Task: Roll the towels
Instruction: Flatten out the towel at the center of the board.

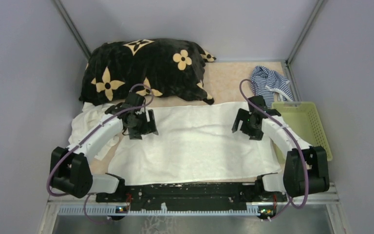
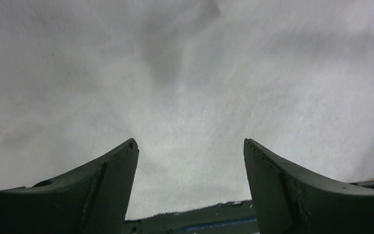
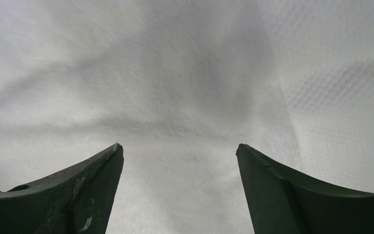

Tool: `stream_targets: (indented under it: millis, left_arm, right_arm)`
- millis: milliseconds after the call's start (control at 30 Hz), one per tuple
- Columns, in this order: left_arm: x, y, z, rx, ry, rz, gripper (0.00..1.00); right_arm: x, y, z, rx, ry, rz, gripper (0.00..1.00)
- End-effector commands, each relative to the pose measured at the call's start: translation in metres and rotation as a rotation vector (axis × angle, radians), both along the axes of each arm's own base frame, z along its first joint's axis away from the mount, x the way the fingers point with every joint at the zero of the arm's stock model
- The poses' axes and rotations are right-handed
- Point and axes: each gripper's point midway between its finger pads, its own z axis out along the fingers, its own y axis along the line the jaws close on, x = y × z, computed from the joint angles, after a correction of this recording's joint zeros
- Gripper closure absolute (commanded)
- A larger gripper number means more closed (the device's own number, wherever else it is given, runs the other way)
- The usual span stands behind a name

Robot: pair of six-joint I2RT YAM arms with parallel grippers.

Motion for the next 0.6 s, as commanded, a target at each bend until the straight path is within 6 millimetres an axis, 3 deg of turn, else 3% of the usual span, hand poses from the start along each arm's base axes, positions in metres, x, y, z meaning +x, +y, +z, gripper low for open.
stream_targets:
  millis: [0,167,300,467,567]
  left_arm:
    - [0.047,0.006,0.020,0.119,-0.126,-0.053,0.18]
    - [0.079,-0.011,0.011,0.213,-0.184,-0.138,0.27]
    - [0.091,-0.012,-0.006,0.349,-0.187,-0.196,0.37]
    - [0.116,-0.021,-0.010,0.437,-0.245,-0.286,0.51]
    - [0.123,-0.025,-0.016,0.475,-0.242,-0.339,0.54]
  right_arm:
    - [0.057,0.015,0.065,0.005,-0.284,0.109,0.14]
    - [0.072,0.025,0.069,0.015,-0.304,0.138,0.14]
    - [0.075,0.035,0.068,0.031,-0.307,0.166,0.14]
    - [0.077,0.039,0.064,0.045,-0.302,0.173,0.14]
    - [0.077,0.039,0.063,0.043,-0.296,0.175,0.14]
